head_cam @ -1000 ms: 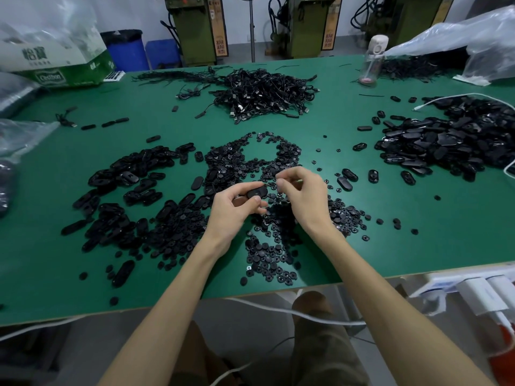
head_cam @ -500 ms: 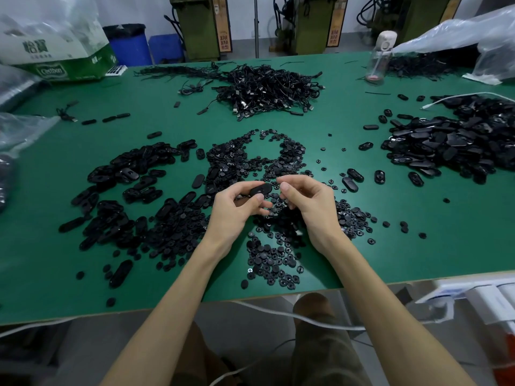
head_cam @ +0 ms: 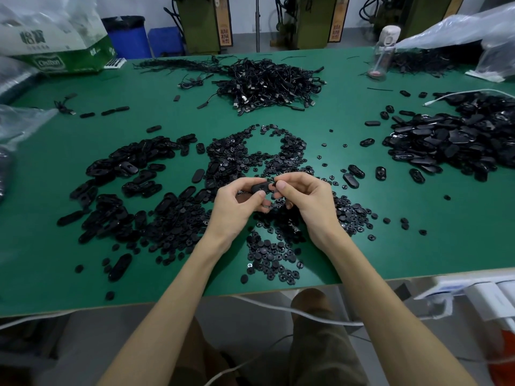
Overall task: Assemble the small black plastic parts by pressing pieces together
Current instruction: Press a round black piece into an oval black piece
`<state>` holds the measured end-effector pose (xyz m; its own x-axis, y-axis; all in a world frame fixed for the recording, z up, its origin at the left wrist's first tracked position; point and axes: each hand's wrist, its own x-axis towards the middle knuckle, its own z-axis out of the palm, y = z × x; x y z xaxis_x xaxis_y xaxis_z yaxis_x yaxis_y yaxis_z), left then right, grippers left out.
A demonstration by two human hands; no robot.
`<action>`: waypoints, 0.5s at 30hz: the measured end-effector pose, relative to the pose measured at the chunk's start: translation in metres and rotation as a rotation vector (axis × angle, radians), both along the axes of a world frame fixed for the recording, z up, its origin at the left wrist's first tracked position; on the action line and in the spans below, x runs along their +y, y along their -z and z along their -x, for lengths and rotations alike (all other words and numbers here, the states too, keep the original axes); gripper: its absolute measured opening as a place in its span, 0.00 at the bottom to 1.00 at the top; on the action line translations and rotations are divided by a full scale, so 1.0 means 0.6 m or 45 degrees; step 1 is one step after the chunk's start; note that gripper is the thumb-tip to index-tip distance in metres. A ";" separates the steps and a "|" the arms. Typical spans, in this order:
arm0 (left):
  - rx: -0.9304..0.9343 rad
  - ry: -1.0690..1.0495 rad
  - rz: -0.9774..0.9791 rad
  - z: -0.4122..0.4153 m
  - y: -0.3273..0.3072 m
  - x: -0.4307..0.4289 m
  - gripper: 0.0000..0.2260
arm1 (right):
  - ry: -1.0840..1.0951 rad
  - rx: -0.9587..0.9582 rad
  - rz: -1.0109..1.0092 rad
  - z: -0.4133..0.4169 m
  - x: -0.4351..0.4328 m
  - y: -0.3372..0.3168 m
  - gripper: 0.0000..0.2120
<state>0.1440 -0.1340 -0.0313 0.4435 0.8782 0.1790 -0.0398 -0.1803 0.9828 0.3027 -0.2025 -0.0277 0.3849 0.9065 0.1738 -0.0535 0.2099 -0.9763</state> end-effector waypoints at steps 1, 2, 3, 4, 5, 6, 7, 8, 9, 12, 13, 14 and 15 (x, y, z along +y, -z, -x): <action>0.005 0.000 0.000 0.000 0.000 0.000 0.10 | -0.004 0.005 0.002 0.000 0.000 0.000 0.03; 0.012 -0.004 0.001 0.000 -0.001 -0.001 0.10 | -0.007 0.011 0.005 0.000 -0.001 -0.001 0.03; 0.017 -0.010 0.002 -0.001 -0.001 -0.001 0.10 | -0.009 0.017 0.007 0.000 0.000 -0.001 0.03; 0.020 -0.018 0.001 0.000 -0.001 -0.001 0.10 | -0.010 0.020 0.008 0.000 -0.001 -0.001 0.03; 0.022 -0.025 -0.003 0.000 -0.001 -0.001 0.11 | -0.011 0.023 0.008 0.001 -0.001 -0.002 0.03; 0.025 -0.030 -0.009 0.000 -0.001 -0.001 0.11 | -0.012 0.027 0.009 0.001 -0.001 -0.002 0.04; 0.025 -0.031 -0.015 0.000 -0.002 -0.001 0.12 | -0.012 0.032 0.011 0.001 -0.001 -0.002 0.04; 0.023 -0.030 -0.019 0.000 -0.003 -0.002 0.12 | -0.012 0.037 0.015 0.001 -0.001 -0.002 0.04; 0.019 -0.026 -0.022 0.000 -0.003 -0.002 0.12 | -0.011 0.040 0.020 0.001 -0.001 -0.003 0.04; 0.018 -0.016 -0.028 0.000 -0.005 -0.003 0.13 | 0.010 0.026 0.034 0.002 0.000 -0.002 0.03; 0.020 -0.013 -0.028 0.000 -0.005 -0.003 0.13 | 0.020 0.014 0.034 0.002 0.001 -0.002 0.02; 0.022 -0.011 -0.025 -0.001 -0.005 -0.003 0.12 | 0.027 0.002 0.030 0.002 0.001 -0.003 0.02; 0.022 -0.011 -0.019 -0.001 -0.006 -0.004 0.11 | 0.030 -0.008 0.024 0.003 0.001 -0.003 0.02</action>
<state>0.1444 -0.1362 -0.0280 0.4389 0.8793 0.1848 -0.0212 -0.1954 0.9805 0.3011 -0.2018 -0.0260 0.4049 0.9004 0.1592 -0.0427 0.1925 -0.9804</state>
